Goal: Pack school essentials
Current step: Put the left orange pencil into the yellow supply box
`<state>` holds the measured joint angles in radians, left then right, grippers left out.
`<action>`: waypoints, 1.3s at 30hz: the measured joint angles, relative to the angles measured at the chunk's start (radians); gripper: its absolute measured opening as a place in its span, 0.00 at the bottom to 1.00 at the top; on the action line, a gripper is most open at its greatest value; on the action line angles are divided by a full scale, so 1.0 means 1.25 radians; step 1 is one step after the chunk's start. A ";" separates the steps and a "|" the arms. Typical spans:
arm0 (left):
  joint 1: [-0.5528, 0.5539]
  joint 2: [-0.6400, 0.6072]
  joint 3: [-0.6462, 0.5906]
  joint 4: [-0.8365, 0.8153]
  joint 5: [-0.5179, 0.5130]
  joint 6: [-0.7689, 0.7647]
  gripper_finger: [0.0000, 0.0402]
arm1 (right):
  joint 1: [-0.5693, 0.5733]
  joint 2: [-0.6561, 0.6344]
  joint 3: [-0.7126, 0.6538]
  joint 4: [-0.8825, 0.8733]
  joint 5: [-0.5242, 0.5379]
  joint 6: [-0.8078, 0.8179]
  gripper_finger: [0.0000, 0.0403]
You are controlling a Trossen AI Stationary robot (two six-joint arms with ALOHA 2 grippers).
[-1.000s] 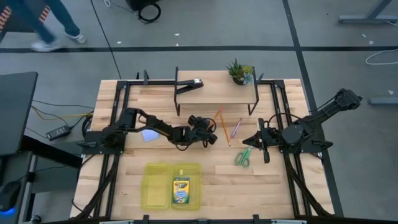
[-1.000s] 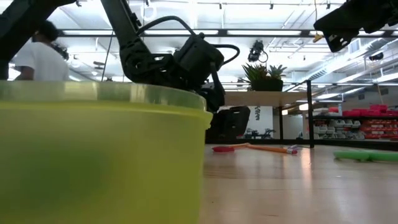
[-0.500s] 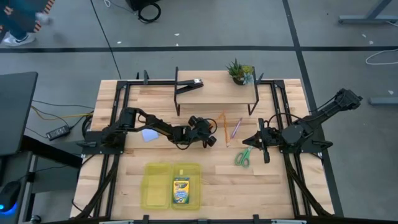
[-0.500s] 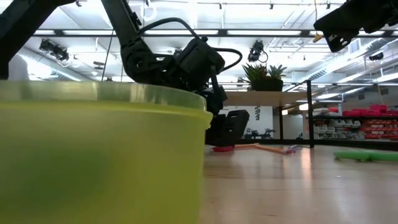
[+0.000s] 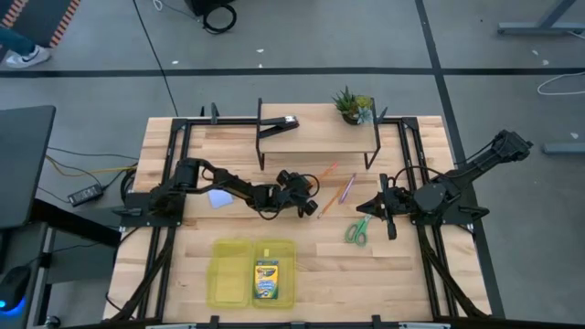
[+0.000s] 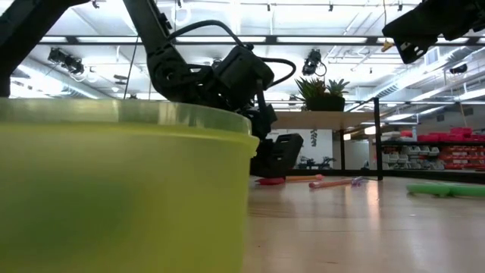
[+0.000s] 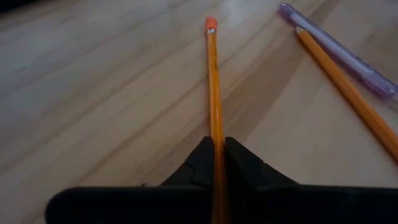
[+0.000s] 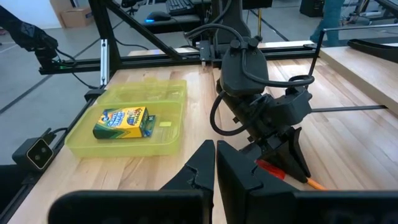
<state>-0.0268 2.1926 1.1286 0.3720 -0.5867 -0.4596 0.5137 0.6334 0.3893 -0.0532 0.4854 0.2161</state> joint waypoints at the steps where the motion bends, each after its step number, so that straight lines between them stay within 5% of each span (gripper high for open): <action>1: -0.002 -0.002 0.000 -0.002 0.001 0.002 0.04 | 0.000 0.000 0.000 0.000 0.000 0.000 0.06; 28: -0.053 -0.104 -0.003 -0.053 0.008 0.042 0.05 | 0.000 0.000 0.000 0.000 -0.006 0.006 0.06; 39: -0.122 -0.208 -0.002 -0.205 0.008 0.043 0.06 | 0.000 0.000 0.000 -0.004 -0.006 0.009 0.06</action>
<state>-0.1790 1.9330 1.1255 0.1162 -0.5766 -0.4057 0.5140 0.6334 0.3893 -0.0578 0.4775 0.2275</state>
